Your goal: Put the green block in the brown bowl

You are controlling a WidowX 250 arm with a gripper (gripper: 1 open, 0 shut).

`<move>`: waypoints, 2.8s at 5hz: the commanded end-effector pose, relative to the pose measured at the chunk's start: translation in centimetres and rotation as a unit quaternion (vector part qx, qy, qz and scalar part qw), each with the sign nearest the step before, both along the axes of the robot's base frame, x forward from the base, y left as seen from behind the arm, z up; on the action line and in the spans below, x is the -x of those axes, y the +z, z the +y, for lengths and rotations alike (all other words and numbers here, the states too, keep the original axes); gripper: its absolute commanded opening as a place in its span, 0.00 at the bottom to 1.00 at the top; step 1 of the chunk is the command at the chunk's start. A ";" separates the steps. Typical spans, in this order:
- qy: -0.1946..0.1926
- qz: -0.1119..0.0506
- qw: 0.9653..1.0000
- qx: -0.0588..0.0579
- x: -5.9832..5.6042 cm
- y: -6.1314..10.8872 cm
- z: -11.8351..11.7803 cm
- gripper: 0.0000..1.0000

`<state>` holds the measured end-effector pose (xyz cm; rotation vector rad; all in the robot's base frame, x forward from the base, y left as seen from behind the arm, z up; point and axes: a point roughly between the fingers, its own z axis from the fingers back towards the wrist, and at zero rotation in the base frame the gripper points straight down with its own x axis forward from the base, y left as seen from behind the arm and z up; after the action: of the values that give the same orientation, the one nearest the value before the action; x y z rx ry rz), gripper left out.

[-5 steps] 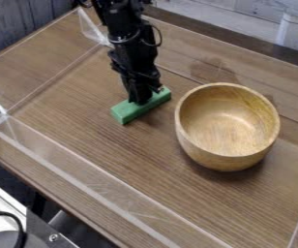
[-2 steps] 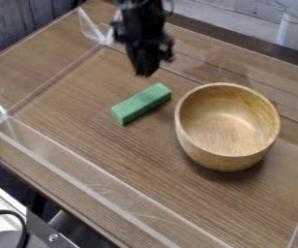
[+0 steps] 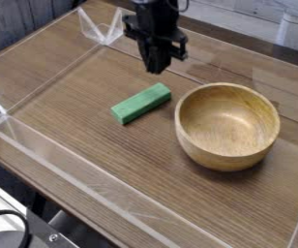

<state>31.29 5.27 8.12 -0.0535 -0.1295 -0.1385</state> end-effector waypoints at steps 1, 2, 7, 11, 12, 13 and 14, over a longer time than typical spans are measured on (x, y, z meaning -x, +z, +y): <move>0.009 -0.017 1.000 0.004 -1.4 1.4 0.8 1.00; 0.016 -0.005 1.000 0.011 -2.0 1.2 1.3 1.00; 0.059 0.012 0.998 0.012 0.8 -2.8 3.7 1.00; 0.058 -0.008 0.998 0.007 -0.7 0.1 2.8 0.00; 0.078 -0.026 0.997 -0.004 -0.8 3.9 1.9 0.00; 0.063 -0.035 0.997 -0.005 0.2 5.2 -0.4 0.00; 0.047 -0.046 0.998 -0.008 0.7 6.4 -3.5 0.00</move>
<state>30.27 1.50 12.90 -0.0314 -0.1705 -0.0612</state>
